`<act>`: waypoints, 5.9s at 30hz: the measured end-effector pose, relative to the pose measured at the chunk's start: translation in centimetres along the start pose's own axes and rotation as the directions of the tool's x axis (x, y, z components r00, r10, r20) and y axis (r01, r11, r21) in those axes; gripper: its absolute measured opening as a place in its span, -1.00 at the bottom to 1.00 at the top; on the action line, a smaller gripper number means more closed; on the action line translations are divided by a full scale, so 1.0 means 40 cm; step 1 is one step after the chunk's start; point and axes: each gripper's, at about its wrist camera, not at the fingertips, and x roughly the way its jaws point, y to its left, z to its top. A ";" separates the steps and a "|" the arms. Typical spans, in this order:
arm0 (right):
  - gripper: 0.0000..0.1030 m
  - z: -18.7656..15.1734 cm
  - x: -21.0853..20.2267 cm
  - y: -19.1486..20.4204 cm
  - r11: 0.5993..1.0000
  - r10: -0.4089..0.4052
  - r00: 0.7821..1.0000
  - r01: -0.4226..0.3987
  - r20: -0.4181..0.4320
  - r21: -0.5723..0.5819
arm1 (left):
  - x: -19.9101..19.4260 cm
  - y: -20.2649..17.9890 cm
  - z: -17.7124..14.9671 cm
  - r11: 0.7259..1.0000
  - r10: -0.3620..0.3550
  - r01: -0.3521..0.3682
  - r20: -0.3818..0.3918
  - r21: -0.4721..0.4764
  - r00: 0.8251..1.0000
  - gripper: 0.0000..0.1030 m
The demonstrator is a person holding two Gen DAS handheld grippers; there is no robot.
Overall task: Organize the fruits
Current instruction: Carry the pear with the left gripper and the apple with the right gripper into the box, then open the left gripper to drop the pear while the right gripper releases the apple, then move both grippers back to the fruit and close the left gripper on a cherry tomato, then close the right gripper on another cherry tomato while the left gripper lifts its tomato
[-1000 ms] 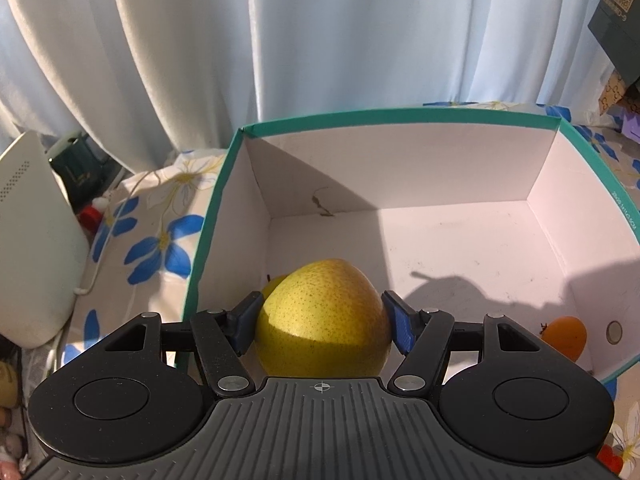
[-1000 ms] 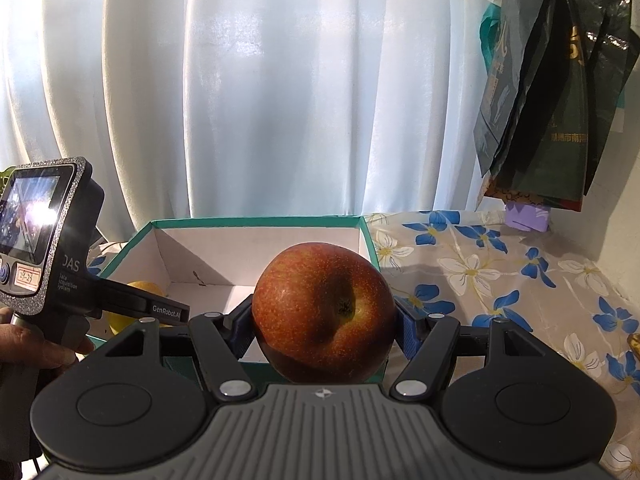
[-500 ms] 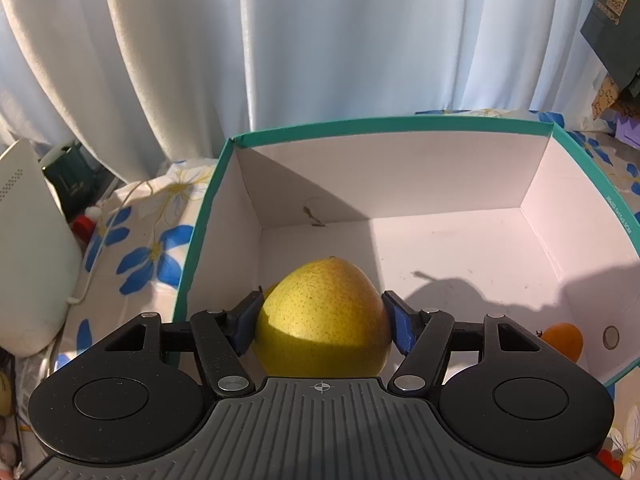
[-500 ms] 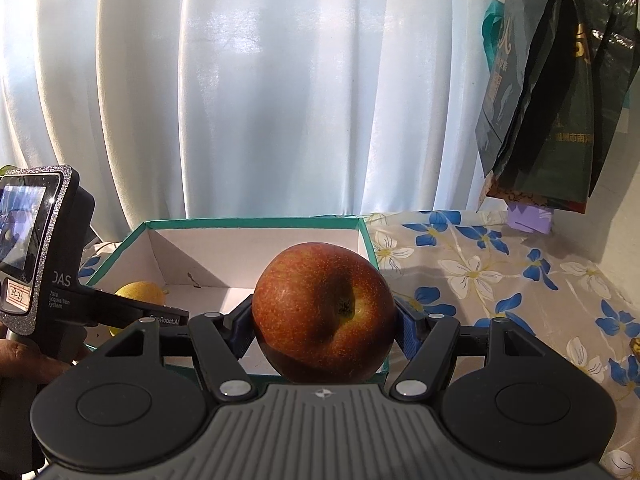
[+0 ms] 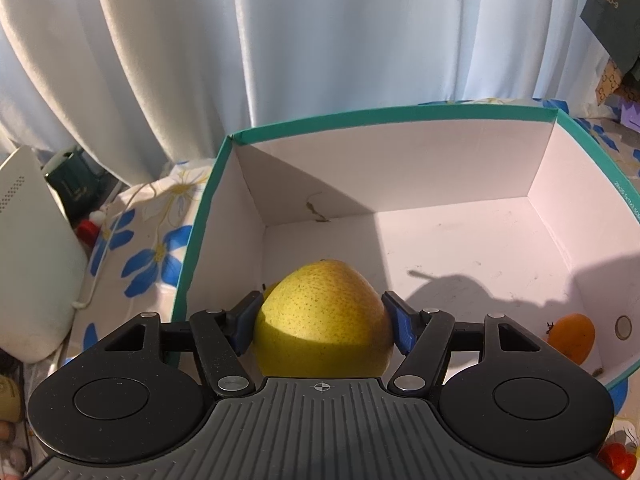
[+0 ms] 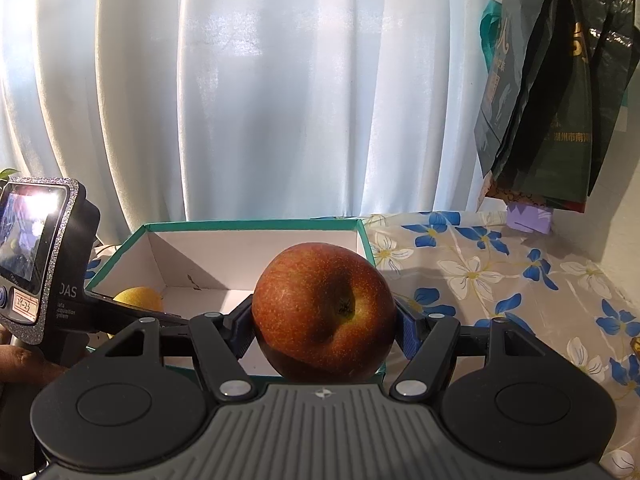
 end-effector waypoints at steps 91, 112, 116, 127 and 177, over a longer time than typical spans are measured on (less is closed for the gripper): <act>0.42 -0.051 0.093 0.017 0.991 0.019 1.000 -0.022 -0.018 -0.132 | -0.248 0.145 -0.092 0.963 0.122 -0.114 0.020 -0.245 0.992 0.85; 0.99 -0.152 -0.136 0.059 0.995 -0.005 1.000 0.008 0.022 -0.103 | -0.223 0.148 -0.359 0.997 0.011 -0.002 0.104 -0.079 0.994 0.80; 0.99 -0.164 -0.137 0.067 0.995 -0.014 1.000 0.014 0.000 -0.102 | -0.188 0.127 -0.377 0.999 -0.011 0.014 0.061 -0.046 0.998 0.55; 0.99 -0.179 -0.138 0.068 0.994 -0.045 0.998 0.042 -0.035 -0.105 | -0.142 0.117 -0.379 0.997 -0.059 0.059 0.007 -0.059 0.998 0.13; -0.44 -0.347 -0.039 -0.053 0.989 -0.135 0.959 0.115 -0.250 -0.095 | -0.318 0.108 -0.311 0.990 -0.054 0.062 0.066 -0.125 0.996 -0.41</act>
